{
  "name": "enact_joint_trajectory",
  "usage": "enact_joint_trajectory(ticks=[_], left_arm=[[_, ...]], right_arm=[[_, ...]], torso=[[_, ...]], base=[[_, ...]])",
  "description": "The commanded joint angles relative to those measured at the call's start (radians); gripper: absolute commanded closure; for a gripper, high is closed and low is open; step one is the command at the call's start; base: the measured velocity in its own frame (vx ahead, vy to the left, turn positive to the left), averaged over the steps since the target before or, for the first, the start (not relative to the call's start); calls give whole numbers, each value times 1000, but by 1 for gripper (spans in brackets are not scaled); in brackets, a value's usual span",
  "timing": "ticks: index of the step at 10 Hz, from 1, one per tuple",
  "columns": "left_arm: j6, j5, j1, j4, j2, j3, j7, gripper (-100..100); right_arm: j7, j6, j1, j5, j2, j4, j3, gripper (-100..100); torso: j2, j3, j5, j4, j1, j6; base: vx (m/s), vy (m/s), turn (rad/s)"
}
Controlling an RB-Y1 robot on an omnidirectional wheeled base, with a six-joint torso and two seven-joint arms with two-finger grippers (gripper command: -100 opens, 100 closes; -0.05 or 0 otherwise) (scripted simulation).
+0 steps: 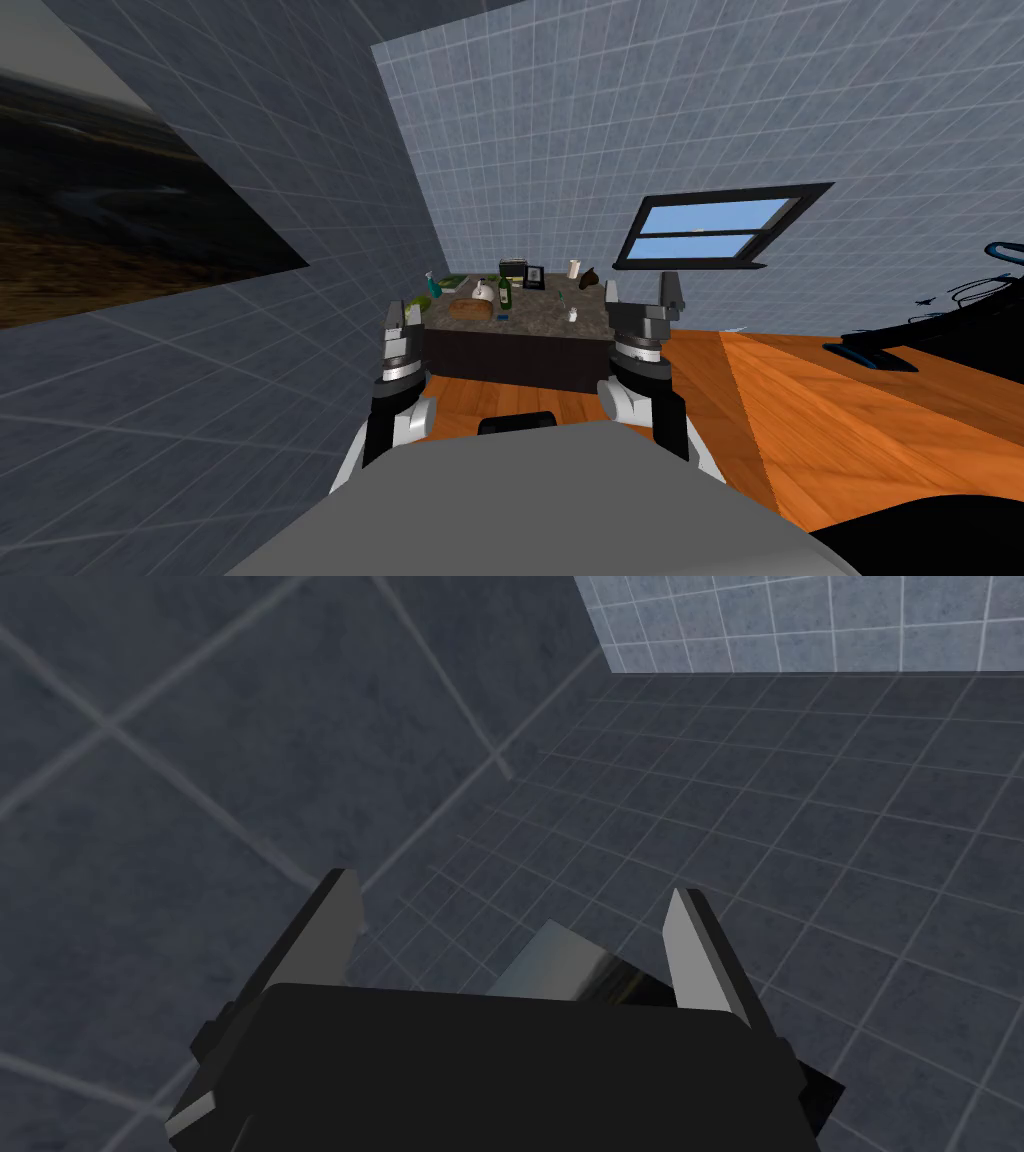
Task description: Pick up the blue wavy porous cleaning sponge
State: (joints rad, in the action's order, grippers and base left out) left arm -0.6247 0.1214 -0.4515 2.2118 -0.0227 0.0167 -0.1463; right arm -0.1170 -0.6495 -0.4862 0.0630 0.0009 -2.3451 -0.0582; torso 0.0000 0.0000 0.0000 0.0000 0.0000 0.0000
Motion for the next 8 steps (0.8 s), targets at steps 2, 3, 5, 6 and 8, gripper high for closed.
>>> enact_joint_trajectory(ticks=[2, 3, 5, 6, 8], left_arm=[[29, -13, 13, -10, 66, 2, 18, -100], [49, -21, 22, -16, 97, 3, 30, -100], [102, -44, 45, -34, 158, 6, 60, -100], [128, -59, 59, -45, 184, 8, 78, -100], [173, -75, 75, -58, 227, 10, 97, -100]], right_arm=[[0, 0, 0, 0, 0, 0, 0, 0], [0, 0, 0, 0, 0, 0, 0, 0], [0, 0, 0, 0, 0, 0, 0, 0], [0, 0, 0, 0, 0, 0, 0, 0], [0, 0, 0, 0, 0, 0, 0, 0]], torso=[[1, 1, 0, 0, -1, 0], [2, 1, -1, 0, -3, 0], [4, 2, -1, 1, -4, 0], [5, 3, -1, 1, -6, 0], [4, 2, -1, 1, -6, 0]], base=[[-32, -38, -17], [-54, -64, -23], [-75, -84, -34], [-91, -123, -44], [-45, -75, -20]])
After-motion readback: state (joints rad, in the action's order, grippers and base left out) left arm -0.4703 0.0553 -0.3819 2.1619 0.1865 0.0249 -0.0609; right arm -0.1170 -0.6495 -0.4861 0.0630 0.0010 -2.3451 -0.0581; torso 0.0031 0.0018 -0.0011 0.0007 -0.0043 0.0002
